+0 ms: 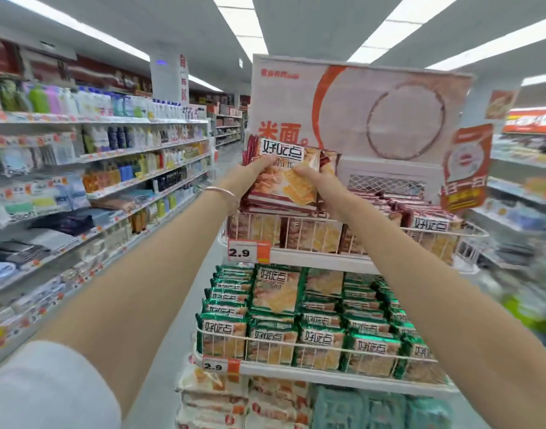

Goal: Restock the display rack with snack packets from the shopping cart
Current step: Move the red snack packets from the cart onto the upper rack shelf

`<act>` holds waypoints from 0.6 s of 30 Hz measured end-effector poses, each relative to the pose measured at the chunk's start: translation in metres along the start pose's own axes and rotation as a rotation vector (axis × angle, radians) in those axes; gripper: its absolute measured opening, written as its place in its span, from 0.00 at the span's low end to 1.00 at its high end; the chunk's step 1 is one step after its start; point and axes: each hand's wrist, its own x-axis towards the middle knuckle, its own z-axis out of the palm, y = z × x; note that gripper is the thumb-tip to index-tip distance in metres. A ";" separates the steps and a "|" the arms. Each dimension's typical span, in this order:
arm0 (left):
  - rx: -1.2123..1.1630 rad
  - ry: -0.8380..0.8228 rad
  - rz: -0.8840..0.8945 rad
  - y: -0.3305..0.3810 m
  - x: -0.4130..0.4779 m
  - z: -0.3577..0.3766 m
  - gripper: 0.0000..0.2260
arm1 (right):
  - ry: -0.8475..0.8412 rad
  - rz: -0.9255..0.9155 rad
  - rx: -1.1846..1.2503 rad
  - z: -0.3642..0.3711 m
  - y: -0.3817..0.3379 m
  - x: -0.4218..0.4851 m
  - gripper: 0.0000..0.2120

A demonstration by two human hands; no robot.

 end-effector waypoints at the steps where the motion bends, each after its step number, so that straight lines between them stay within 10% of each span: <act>1: 0.014 -0.004 0.030 0.006 0.011 0.014 0.22 | 0.018 -0.026 0.016 -0.013 -0.005 0.002 0.27; 9: 0.035 -0.042 0.003 0.003 0.091 0.094 0.13 | 0.045 -0.108 -0.124 -0.079 0.021 0.051 0.48; 18: 0.040 0.046 -0.015 -0.027 0.122 0.096 0.09 | -0.008 -0.110 -0.314 -0.083 0.045 0.066 0.49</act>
